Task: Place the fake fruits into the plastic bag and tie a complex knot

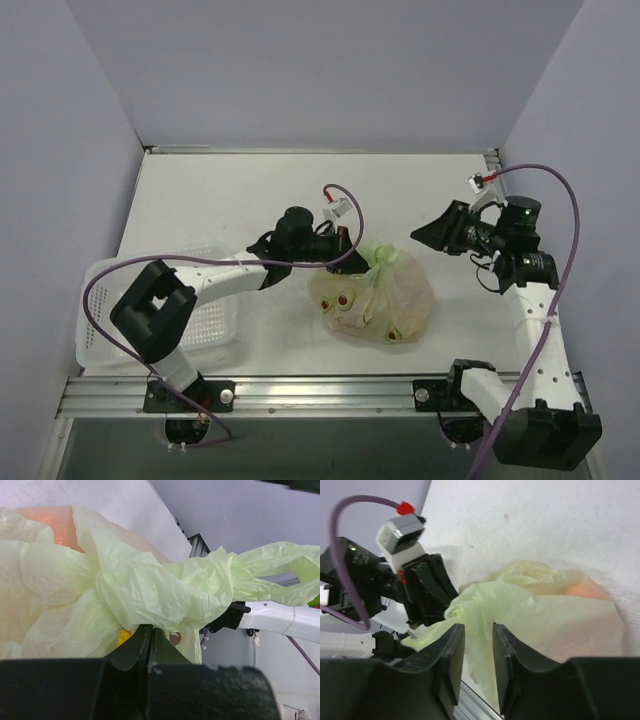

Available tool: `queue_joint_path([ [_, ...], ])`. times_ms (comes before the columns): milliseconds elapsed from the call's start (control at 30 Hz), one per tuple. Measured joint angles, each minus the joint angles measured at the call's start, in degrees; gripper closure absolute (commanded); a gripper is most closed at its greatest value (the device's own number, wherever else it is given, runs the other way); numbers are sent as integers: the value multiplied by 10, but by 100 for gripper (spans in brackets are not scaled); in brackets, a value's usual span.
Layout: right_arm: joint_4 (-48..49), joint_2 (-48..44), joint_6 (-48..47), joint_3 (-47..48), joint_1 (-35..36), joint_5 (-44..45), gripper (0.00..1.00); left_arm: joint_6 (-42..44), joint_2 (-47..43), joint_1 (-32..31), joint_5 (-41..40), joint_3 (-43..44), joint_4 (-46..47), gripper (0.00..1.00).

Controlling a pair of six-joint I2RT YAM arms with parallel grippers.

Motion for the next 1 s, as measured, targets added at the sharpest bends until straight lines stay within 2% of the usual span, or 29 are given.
queue_joint_path([
  [67, -10, 44, -22, 0, 10, -2, 80, -5, 0, -1, 3, -3, 4, 100],
  [200, -21, 117, -61, -23, 53, 1, 78, -12, 0, -6, 6, -3, 6, 100],
  [333, -44, 125, -94, -61, 99, -4, 63, -17, 0, -14, 7, -3, 15, 100],
  [500, -45, 109, -109, -100, 131, -18, 55, -23, 5, -15, 12, -2, 24, 100],
  [533, -38, 103, -104, -111, 135, -20, 50, -24, 8, -15, 14, -2, 26, 100],
  [633, 16, 84, -54, -152, 152, -26, 46, -26, 18, -14, 21, 1, 26, 100],
  [767, 135, 79, 66, -194, 194, -16, 42, -28, 22, -7, 33, 3, 29, 100],
  [1000, 346, 117, 259, -199, 257, 55, 41, -30, 23, 44, 60, 38, 31, 100],
])
